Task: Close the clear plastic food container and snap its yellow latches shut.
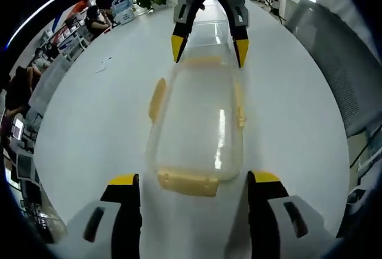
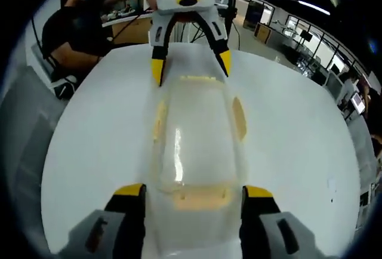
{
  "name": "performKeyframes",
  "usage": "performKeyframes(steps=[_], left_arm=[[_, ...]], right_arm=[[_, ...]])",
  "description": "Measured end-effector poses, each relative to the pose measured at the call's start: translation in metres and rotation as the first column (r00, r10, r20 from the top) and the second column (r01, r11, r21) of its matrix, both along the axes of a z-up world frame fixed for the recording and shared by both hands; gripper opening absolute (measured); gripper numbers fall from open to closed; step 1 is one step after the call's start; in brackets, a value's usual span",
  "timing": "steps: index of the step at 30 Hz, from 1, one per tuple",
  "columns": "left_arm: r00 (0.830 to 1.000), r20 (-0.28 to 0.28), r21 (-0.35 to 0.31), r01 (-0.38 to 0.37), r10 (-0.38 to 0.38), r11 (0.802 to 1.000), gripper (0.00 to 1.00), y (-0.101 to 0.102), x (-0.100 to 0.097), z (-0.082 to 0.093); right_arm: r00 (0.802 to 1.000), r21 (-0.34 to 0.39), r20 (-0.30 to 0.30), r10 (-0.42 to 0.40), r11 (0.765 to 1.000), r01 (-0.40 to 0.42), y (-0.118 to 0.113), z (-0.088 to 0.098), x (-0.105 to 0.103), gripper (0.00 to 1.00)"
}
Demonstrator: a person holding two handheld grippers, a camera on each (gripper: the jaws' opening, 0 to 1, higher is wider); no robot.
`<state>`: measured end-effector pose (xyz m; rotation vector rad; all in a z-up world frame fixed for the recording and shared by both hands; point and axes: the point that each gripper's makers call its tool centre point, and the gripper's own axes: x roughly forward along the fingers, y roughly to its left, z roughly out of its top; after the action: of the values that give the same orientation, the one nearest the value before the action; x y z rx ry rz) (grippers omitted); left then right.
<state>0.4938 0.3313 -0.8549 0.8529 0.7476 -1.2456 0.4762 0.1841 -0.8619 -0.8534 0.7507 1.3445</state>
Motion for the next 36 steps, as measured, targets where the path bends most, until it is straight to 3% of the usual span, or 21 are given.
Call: performKeyframes(steps=[6,9,15,21,26,36], left_arm=[[0.999,-0.035,0.029,0.041,-0.04,0.999,0.68,0.0028,0.001,-0.0016],[0.996,-0.07,0.042,0.056,-0.053,0.998,0.58,0.0062,-0.0004,-0.0031],[0.993,-0.08,0.052,0.086,-0.082,0.995,0.58,0.0054,0.0014,-0.0039],[0.986,-0.134,0.059,0.105,-0.097,0.993,0.5,0.004,-0.0042,-0.0058],[0.984,-0.129,0.062,0.129,-0.12,0.99,0.5,0.0041,-0.0049,-0.0053],[0.983,-0.133,0.061,0.138,-0.129,0.989,0.46,0.006,-0.0049,-0.0054]], right_arm=[[0.999,-0.011,-0.025,-0.028,1.0,0.028,0.0012,-0.0002,0.0031,0.59],[0.999,-0.017,-0.04,-0.021,1.0,0.02,0.0007,-0.001,0.0018,0.55],[0.996,-0.026,-0.085,-0.02,0.999,0.018,-0.0001,-0.0026,-0.0037,0.48],[0.997,-0.028,-0.082,-0.016,1.0,0.014,-0.0022,-0.0026,-0.0021,0.46],[0.997,-0.033,-0.076,-0.007,0.999,0.004,-0.0044,-0.0015,0.0005,0.37],[0.997,-0.038,-0.078,-0.002,0.999,-0.001,-0.0046,-0.0018,-0.0003,0.37]])
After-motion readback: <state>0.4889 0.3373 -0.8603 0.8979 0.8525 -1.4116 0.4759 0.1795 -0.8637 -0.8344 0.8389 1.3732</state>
